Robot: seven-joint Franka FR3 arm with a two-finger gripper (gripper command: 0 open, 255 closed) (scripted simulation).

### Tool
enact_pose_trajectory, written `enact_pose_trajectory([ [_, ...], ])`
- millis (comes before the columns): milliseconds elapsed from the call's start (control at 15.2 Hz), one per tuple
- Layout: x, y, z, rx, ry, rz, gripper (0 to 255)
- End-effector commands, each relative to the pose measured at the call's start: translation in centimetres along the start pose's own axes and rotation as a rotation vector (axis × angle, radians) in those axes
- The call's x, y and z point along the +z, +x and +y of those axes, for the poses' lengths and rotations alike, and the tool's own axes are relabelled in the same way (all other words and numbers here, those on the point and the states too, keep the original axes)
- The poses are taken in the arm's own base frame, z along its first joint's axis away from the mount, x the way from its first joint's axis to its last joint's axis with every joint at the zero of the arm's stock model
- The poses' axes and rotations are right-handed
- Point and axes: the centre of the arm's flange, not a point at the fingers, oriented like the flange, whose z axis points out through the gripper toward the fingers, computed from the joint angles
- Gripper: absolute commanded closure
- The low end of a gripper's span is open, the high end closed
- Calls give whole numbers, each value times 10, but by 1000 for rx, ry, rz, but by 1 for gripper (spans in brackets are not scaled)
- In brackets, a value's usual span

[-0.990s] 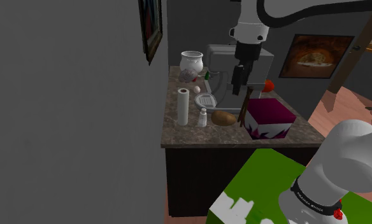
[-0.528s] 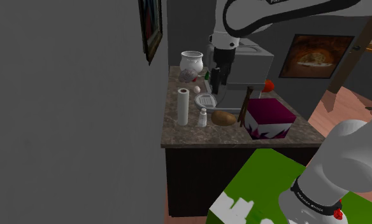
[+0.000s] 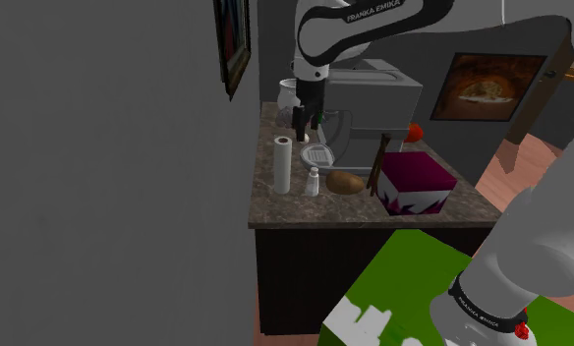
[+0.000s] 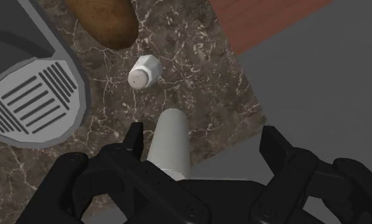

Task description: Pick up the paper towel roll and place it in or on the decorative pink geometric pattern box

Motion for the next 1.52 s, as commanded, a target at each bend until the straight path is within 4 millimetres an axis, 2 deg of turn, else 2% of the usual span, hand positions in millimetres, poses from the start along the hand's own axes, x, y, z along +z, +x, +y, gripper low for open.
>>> enact_pose_trajectory([
  [0, 8, 23, 6, -7, 1, 1, 0],
  [528, 38, 122, 30, -35, 6, 2, 0],
  [594, 39, 124, 31, -36, 6, 2, 0],
  [1056, 79, 124, 31, -36, 6, 2, 0],
  [1452, 79, 124, 31, -36, 6, 2, 0],
])
